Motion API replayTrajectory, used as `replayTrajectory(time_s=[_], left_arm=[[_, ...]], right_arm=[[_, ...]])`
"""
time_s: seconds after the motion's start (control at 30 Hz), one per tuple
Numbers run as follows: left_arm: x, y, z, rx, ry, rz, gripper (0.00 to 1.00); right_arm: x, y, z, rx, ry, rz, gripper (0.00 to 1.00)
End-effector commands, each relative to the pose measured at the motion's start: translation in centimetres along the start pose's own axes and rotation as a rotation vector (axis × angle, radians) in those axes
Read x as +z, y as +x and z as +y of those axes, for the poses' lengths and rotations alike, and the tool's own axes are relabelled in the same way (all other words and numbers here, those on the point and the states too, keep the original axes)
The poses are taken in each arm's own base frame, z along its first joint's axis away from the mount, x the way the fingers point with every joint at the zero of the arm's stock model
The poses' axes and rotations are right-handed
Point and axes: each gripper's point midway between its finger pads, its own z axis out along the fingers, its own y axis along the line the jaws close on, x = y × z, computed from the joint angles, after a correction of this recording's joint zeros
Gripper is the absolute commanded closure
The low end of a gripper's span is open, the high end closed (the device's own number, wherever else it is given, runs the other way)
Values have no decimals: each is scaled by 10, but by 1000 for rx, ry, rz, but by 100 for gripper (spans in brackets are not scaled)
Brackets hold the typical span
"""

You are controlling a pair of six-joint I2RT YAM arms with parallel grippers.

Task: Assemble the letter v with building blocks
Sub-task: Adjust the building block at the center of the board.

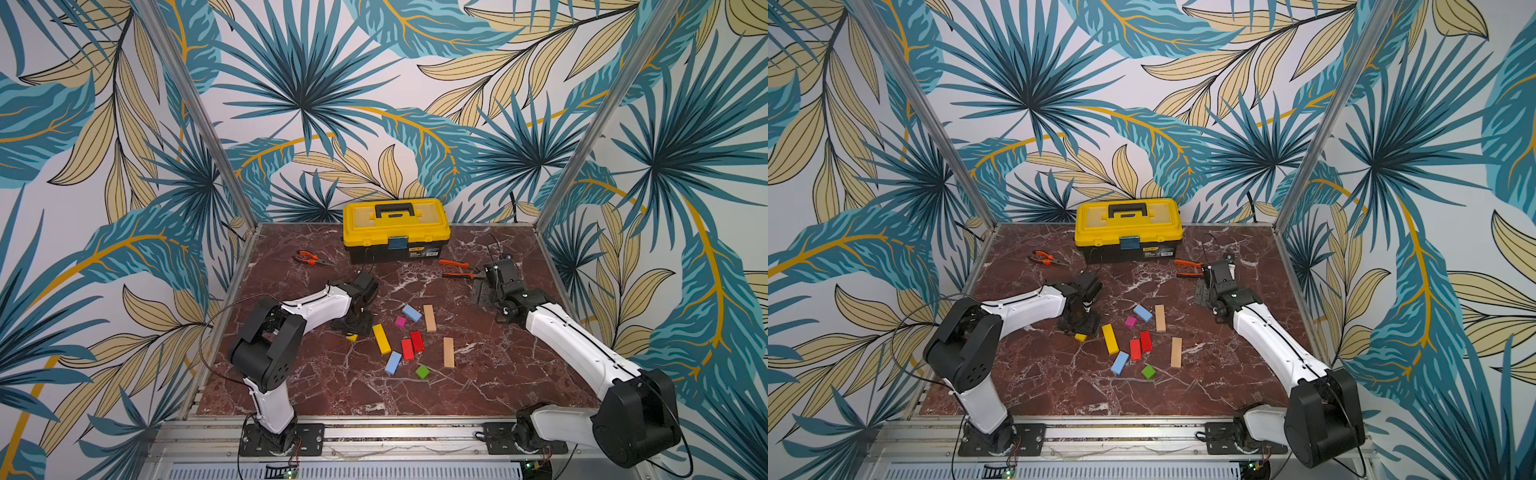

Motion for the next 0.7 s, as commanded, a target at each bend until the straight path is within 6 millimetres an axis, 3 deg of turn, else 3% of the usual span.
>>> replayTrajectory(time_s=[0.0, 0.67], left_arm=[[5, 4, 1, -5, -16, 19, 31], [14, -18, -1, -58, -37, 7, 74]], right_arm=[[2, 11, -6, -10, 27, 20, 1], [9, 10, -5, -32, 48, 24, 0]])
